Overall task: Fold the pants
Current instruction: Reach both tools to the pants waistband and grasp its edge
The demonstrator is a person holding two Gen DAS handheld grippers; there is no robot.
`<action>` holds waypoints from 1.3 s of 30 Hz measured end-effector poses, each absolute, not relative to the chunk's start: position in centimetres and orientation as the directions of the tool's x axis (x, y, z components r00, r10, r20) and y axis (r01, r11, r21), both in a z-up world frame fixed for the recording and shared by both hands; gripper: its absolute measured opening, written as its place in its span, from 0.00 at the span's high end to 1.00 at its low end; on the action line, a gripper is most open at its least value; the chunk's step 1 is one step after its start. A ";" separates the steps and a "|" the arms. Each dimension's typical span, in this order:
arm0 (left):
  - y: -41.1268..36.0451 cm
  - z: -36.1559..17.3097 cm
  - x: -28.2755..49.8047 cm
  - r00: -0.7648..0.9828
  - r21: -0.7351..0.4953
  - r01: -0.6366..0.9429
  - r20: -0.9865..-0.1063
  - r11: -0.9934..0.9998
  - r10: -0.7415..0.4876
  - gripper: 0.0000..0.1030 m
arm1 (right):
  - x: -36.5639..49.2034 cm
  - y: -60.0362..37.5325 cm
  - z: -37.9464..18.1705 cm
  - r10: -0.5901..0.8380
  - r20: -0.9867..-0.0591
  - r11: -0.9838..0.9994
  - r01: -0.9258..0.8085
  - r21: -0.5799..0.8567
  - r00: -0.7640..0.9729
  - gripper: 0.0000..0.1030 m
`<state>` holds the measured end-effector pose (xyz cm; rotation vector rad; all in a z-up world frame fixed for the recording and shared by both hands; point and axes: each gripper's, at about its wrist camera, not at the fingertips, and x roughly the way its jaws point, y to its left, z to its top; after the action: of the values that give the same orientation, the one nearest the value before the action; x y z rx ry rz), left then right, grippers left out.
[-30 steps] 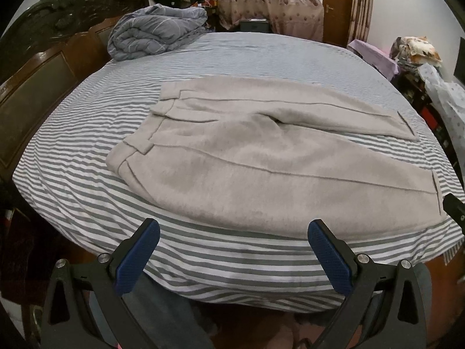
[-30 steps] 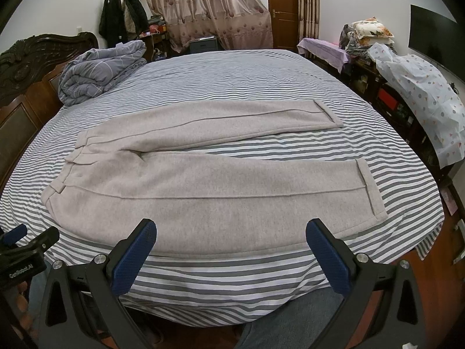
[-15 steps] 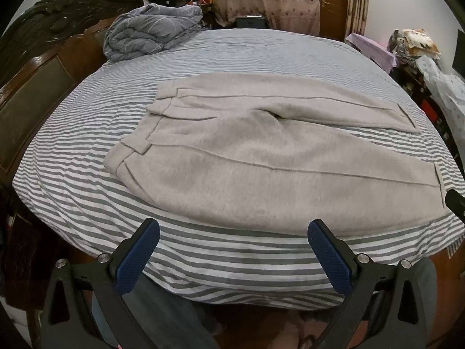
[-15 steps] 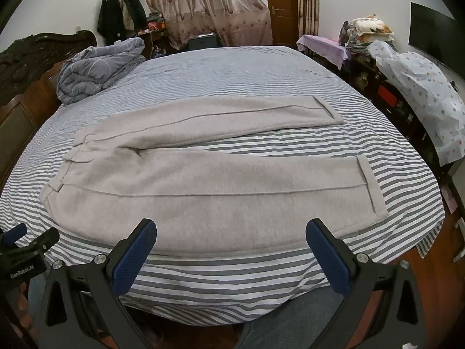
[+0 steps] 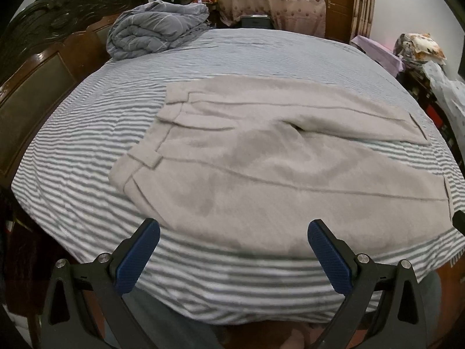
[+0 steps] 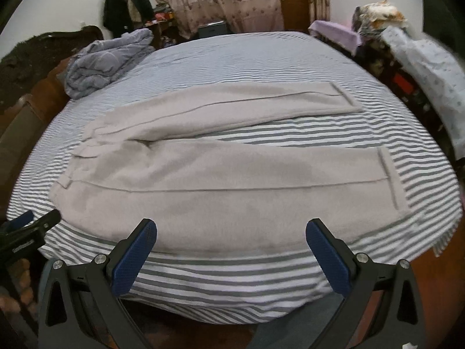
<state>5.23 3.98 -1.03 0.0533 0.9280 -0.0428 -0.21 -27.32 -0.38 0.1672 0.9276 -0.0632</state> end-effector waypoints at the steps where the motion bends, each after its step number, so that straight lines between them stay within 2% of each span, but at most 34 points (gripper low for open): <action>1: 4.4 -0.8 5.9 0.602 0.036 0.057 -0.798 0.998 -0.006 0.02 | 0.7 -27.2 -0.1 0.031 -0.803 0.989 0.096 0.110 0.595 0.01; 5: 6.0 0.4 8.9 0.637 0.089 0.059 -0.770 0.994 0.031 0.02 | 3.8 -26.6 0.9 0.033 -0.811 0.999 -0.003 0.038 0.585 0.04; 8: 7.5 0.8 11.8 0.648 0.093 0.055 -0.761 0.994 0.035 0.02 | 6.9 -26.3 1.9 0.070 -0.817 0.997 -0.066 0.039 0.572 0.08; 11: 9.6 0.7 15.3 0.637 0.063 0.030 -0.770 0.998 0.029 0.02 | 10.4 -26.3 2.5 0.097 -0.828 0.992 -0.117 0.039 0.553 0.17; 18: 13.6 -0.6 23.9 0.638 0.078 -0.003 -0.768 0.997 0.062 0.02 | 19.2 -24.0 2.3 0.099 -0.857 0.964 -0.263 -0.044 0.506 0.39; 22: 15.7 -2.2 29.0 0.617 0.038 0.006 -0.786 0.999 0.026 0.02 | 25.4 -22.8 1.3 0.121 -0.871 0.955 -0.295 -0.028 0.477 0.43; 30: 18.6 -5.9 37.4 0.554 -0.076 0.035 -0.829 0.997 -0.083 0.02 | 37.2 -21.5 -2.1 0.187 -0.919 0.909 -0.417 0.028 0.348 0.43; 34: 19.0 -7.6 40.4 0.537 -0.090 0.076 -0.836 0.993 -0.117 0.02 | 41.9 -20.7 -4.5 0.166 -0.941 0.867 -0.499 -0.002 0.293 0.43; 39: 18.9 -10.4 43.6 0.491 -0.125 0.127 -0.854 0.984 -0.172 0.02 | 46.4 -20.5 -8.1 0.150 -0.959 0.852 -0.523 0.001 0.242 0.43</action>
<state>43.60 18.94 -10.38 -0.0469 1.0415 -0.1814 46.36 -20.48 -8.09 -0.3512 1.2478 0.4726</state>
